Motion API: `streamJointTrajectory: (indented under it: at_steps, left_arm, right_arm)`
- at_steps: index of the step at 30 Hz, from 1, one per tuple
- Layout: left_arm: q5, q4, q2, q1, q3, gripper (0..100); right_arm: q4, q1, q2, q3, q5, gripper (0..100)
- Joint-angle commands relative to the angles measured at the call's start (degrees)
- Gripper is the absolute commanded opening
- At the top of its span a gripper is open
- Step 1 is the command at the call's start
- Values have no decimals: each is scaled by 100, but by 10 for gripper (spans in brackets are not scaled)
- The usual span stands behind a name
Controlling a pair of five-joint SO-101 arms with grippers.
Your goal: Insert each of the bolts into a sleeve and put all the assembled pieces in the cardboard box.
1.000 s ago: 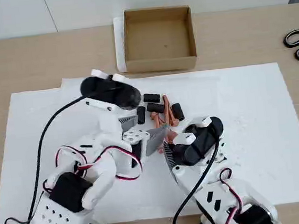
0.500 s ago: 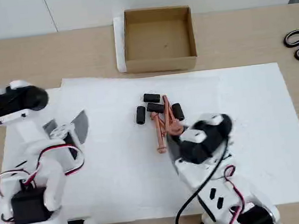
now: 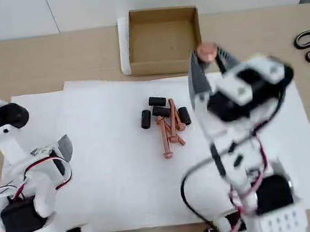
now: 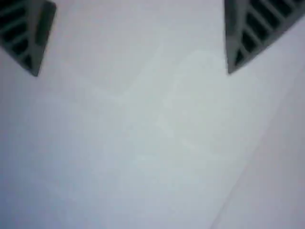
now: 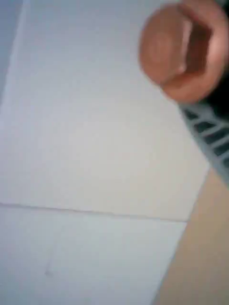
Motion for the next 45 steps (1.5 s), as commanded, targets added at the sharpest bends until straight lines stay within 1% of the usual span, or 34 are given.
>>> streamJointTrajectory:
  at_steps: [1,6,10,16,21,26,35,37,39,42,45]
  left_arm:
    - [-26,26,-88,-18,-259,239]
    - [-35,220,-97,-18,-259,239]
    - [-44,413,-97,-18,-259,239]
    - [-44,440,-97,-18,-259,239]
    - [-44,440,-97,-18,-259,239]
    - [-44,440,-97,-18,-259,239]
    - [-44,431,-97,0,-259,239]
    - [-44,431,-97,0,-259,239]
    - [-44,431,-97,0,-259,239]
    - [-44,431,-97,0,-259,239]
    - [-44,431,-97,0,-259,239]
  right_arm:
    - [-769,207,1974,-1486,44,4]
    - [-1455,514,4338,-2936,18,4]
    - [-1798,664,6105,-4044,35,4]
    - [-1824,787,8532,-5767,44,4]
    - [-1807,831,9921,-6787,44,4]
    - [-1807,804,10651,-7218,44,7]
    - [-1824,831,10932,-7244,53,16]
    - [-1807,822,10941,-7244,53,58]
    - [-1771,822,10949,-7244,53,121]
    - [-1490,813,10949,-7244,53,203]
    - [-1481,813,10897,-7244,53,245]
